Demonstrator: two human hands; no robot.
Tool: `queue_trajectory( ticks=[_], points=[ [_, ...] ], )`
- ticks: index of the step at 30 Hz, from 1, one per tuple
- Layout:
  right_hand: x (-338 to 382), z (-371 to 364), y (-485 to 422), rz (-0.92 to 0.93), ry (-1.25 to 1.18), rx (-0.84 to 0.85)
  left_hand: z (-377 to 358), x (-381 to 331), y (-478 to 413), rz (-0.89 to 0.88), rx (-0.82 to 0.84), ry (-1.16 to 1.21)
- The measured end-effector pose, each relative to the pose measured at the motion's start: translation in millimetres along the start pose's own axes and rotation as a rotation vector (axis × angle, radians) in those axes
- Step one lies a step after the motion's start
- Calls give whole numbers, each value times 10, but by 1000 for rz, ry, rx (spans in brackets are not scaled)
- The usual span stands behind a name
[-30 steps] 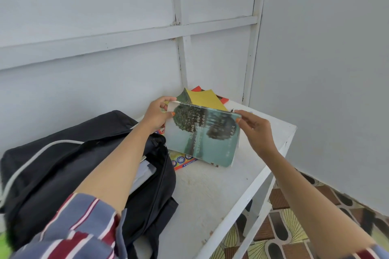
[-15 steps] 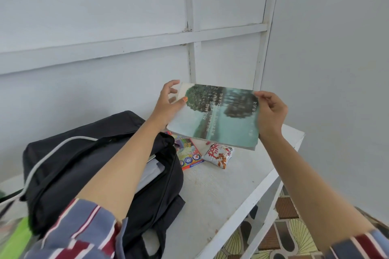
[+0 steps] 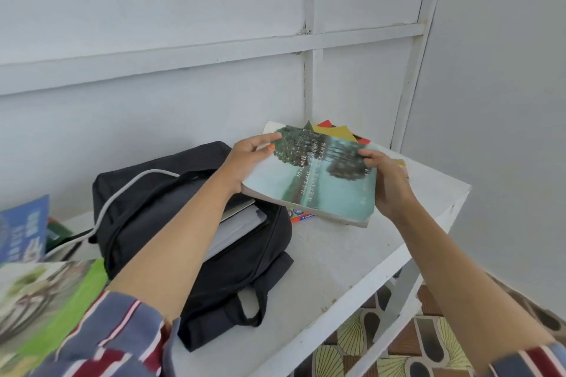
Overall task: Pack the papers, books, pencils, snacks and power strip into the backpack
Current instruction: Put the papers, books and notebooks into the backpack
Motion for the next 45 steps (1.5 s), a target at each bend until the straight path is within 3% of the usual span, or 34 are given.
queue_trajectory(
  ticks=[6, 16, 21, 24, 27, 31, 34, 45],
  points=[
    [-362, -132, 230, -140, 262, 238, 167, 144, 418, 94, -17, -75],
    [-729, -254, 589, -273, 140, 275, 351, 402, 1123, 259, -13, -260],
    [-826, -237, 646, -330, 160, 251, 837, 393, 1195, 109, -344, -679],
    [-814, -252, 630, -357, 162, 249, 842, 362, 1101, 28, -212, -1056],
    [-812, -347, 574, -366, 171, 258, 804, 485, 1034, 150, 1, -1277],
    [-868, -500, 524, -379, 192, 277, 912, 600, 993, 238, 104, -1301],
    [-903, -577, 495, -378, 185, 269, 1021, 520, 927, 240, 104, -1194],
    [-1076, -822, 489, -272, -56, -11, 1171, 329, 831, 221, 65, -980]
  ],
)
Point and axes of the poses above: each hand's wrist, its own y-axis away from the middle knuckle, its own z-axis out of the back of the hand, x = y × z, the point moved 6 cm from there along -y, towards the middle knuckle, and after that the axes turned 5 degrees about -z, right-handed, at the moved point
